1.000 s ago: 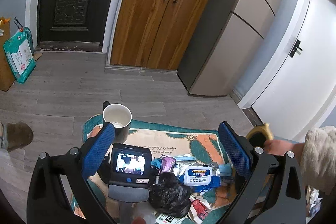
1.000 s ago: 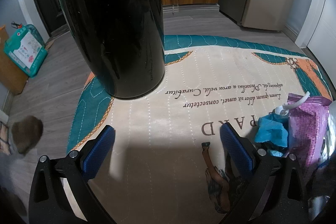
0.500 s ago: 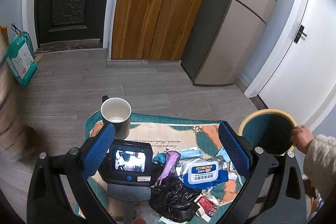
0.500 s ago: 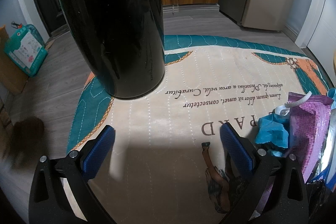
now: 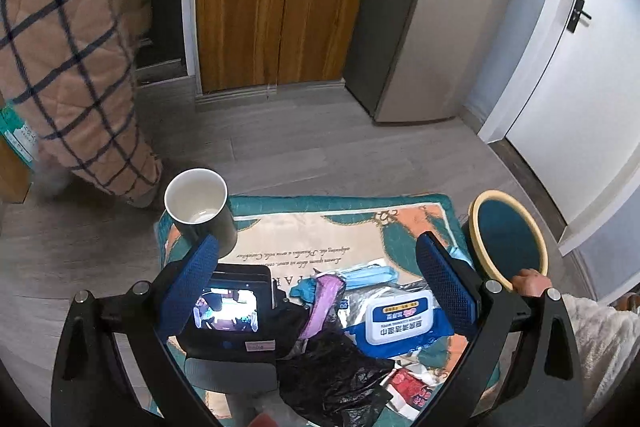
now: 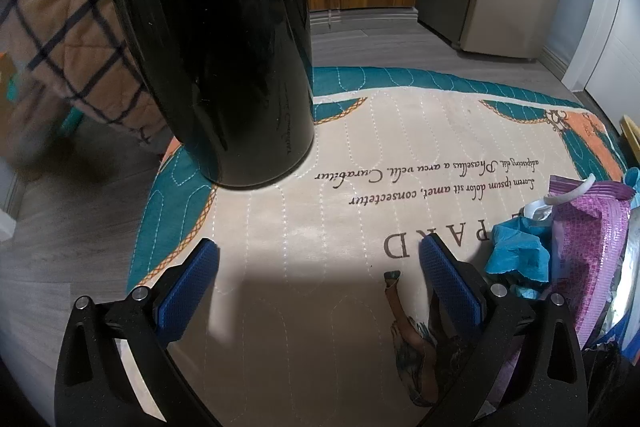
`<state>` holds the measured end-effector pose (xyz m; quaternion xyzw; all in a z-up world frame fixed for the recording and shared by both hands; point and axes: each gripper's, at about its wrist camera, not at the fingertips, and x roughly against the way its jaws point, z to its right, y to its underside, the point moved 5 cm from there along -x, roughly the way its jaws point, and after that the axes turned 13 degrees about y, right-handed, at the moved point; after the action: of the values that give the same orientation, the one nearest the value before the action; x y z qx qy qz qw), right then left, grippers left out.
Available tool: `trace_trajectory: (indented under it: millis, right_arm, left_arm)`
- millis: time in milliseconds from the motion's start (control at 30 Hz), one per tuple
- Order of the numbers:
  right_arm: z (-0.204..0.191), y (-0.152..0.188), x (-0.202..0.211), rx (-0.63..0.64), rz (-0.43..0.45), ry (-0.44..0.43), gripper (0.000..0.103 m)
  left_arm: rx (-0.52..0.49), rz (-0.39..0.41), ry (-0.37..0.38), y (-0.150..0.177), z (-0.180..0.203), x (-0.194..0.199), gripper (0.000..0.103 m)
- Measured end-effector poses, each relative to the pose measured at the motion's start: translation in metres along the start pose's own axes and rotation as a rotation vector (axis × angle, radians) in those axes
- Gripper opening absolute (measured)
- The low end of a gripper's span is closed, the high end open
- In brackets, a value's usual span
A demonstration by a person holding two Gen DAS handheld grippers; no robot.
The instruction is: Collect trash
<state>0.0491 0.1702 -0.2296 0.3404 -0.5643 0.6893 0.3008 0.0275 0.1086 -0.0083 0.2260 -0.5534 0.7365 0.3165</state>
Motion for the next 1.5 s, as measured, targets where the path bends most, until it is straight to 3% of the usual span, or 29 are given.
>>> trace_trajectory:
  millis: [233, 767, 1033, 1200, 1300, 1367, 1433, 1500]
  right_arm:
    - [0.0, 0.001, -0.001, 0.0, 0.0, -0.001, 0.099]
    - [-0.002, 0.0, 0.0, -0.005, -0.001, 0.006, 0.099]
    - [-0.007, -0.002, 0.008, -0.002, -0.004, -0.009, 0.099]
    - [-0.026, 0.011, 0.044, 0.241, -0.107, -0.363, 0.099]
    - [-0.027, 0.014, 0.095, 0.326, -0.062, -0.584, 0.099]
    - [-0.026, 0.018, 0.133, 0.382, -0.005, -0.791, 0.099]
    - [-0.026, 0.021, 0.154, 0.434, 0.029, -0.874, 0.099]
    - [-0.041, 0.024, 0.17, 0.519, 0.072, -0.882, 0.099]
  left_arm:
    - [0.1, 0.068, 0.023, -0.01, -0.017, 0.02, 0.097]
    - [0.121, 0.168, 0.119, -0.01, -0.023, 0.066, 0.097]
    - [0.083, 0.095, 0.092, 0.005, -0.016, 0.055, 0.097]
    - [0.013, 0.09, 0.054, 0.007, 0.007, 0.051, 0.097]
    - [-0.029, 0.101, 0.05, 0.012, 0.026, 0.049, 0.097]
    - [-0.029, 0.1, 0.105, 0.021, 0.042, 0.046, 0.097]
    - [-0.046, 0.116, 0.152, 0.032, 0.056, 0.047, 0.097]
    - [-0.037, 0.13, 0.238, 0.045, 0.067, 0.046, 0.097]
